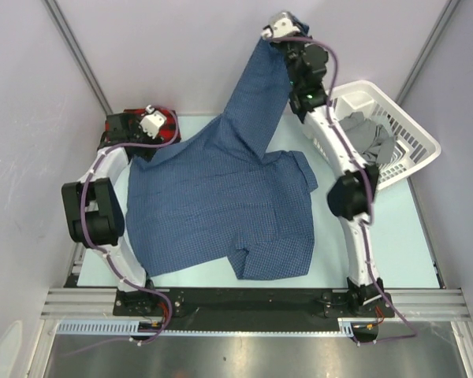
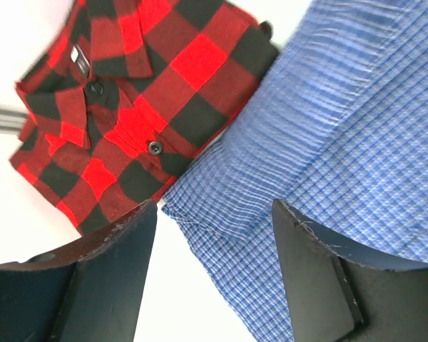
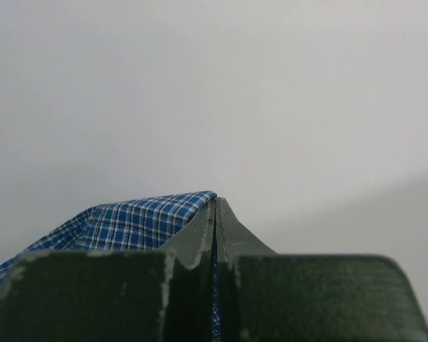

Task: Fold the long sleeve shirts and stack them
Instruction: Flatten the shirt out

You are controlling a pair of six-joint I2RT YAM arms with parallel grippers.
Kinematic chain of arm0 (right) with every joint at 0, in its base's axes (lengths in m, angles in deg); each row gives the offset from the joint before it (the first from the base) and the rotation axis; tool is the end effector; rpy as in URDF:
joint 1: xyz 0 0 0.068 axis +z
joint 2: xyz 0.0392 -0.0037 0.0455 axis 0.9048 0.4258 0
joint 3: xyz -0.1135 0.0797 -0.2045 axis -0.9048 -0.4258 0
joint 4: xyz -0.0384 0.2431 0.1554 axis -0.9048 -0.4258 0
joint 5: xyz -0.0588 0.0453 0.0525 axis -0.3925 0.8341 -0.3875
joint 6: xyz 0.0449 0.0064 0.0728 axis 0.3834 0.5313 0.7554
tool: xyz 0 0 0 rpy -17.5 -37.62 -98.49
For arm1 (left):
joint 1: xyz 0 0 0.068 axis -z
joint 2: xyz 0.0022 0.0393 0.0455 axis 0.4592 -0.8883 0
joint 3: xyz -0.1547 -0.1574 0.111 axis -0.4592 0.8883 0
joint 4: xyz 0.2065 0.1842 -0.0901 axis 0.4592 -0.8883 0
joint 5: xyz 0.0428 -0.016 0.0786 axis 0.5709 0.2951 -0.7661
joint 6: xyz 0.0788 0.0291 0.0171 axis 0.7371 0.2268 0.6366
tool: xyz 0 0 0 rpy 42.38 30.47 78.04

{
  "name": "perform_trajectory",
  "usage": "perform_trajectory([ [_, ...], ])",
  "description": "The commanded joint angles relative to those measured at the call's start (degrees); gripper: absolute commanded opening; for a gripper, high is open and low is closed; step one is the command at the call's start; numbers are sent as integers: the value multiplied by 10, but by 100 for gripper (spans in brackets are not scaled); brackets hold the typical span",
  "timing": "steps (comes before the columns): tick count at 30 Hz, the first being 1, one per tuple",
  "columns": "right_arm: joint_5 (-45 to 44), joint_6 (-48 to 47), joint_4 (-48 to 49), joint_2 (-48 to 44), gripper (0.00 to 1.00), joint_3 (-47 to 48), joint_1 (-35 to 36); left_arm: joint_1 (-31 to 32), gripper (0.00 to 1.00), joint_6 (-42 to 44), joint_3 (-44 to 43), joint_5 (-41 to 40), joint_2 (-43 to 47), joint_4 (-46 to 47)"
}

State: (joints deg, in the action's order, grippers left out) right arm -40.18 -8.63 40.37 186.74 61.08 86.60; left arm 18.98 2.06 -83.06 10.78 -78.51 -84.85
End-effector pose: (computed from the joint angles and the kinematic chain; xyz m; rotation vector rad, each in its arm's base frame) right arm 0.5226 0.2016 0.4728 -0.5014 0.9781 -0.3513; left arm 0.4709 0.0448 0.1784 0.8499 2.0656 0.1304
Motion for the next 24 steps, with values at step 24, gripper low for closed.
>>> perform_trajectory([
  [24,63,-224,313,153,0,-7,34,99,71,110,182,-242,-28,301],
])
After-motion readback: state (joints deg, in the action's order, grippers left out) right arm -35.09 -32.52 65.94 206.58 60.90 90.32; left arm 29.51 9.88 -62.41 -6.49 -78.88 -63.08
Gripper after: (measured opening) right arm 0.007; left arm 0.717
